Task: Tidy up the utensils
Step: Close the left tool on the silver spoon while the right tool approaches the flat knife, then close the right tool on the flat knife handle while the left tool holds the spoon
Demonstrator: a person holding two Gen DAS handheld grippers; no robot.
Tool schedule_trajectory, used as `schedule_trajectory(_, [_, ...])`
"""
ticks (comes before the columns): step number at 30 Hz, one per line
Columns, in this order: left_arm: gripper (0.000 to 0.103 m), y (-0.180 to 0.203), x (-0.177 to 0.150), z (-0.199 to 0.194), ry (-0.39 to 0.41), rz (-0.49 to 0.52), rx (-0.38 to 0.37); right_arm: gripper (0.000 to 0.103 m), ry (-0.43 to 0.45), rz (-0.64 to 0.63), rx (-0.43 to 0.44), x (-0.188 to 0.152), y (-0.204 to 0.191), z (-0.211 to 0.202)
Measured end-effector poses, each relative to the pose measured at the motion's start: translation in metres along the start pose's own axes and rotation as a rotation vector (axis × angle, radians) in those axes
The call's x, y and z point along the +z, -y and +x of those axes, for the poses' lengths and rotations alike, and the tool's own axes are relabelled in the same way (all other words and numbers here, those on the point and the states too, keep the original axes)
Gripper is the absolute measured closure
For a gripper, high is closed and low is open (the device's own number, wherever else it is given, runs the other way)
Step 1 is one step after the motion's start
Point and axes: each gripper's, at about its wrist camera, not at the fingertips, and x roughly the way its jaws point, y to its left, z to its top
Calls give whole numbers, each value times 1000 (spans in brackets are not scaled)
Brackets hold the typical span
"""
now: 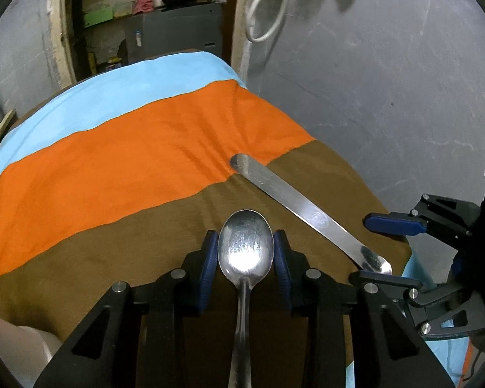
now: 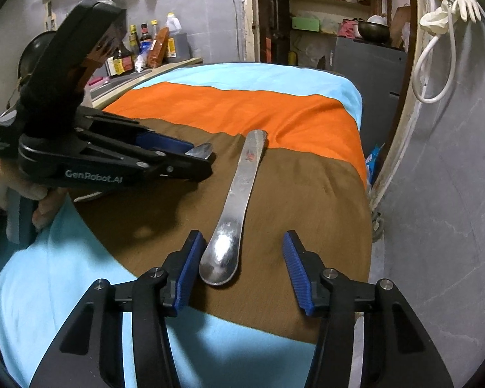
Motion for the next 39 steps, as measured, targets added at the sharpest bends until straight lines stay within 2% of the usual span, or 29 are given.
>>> schedule_trajectory(6, [74, -13, -12, -17, 34, -50, 42, 57, -39, 15, 12, 18, 7, 13])
schedule_trajectory(9, [74, -21, -19, -24, 46, -92, 23, 57, -72, 19, 22, 33, 9, 23])
schedule_trajectory(12, [74, -25, -21, -26, 49, -118, 3, 56, -104, -30, -3, 51, 3, 38])
schedule_trajectory(14, [74, -25, -21, -27, 47, -121, -3, 56, -121, -44, -9, 62, -1, 49])
schedule_trajectory(21, [74, -19, -20, -25, 30, -81, 10, 56, -189, 21, 29, 88, 8, 77])
schedule_trajectory(24, [74, -17, -22, -25, 39, -75, 17, 65, -209, 32, 43, 90, 9, 77])
schedule_trajectory(26, [74, -18, -23, -27, 52, -76, 16, 76, -223, 55, 48, 93, 13, 77])
schedule_trajectory(29, [74, -18, -24, -38, 94, -86, 8, 85, -233, 71, 45, 95, 11, 79])
schedule_trajectory(34, [74, -11, -33, -66, 194, -75, 30, 86, -209, 41, 10, 95, 3, 73])
schedule_trajectory(39, [74, -7, -42, -95, 308, -90, 59, 86, -60, 19, 20, 77, -11, 46])
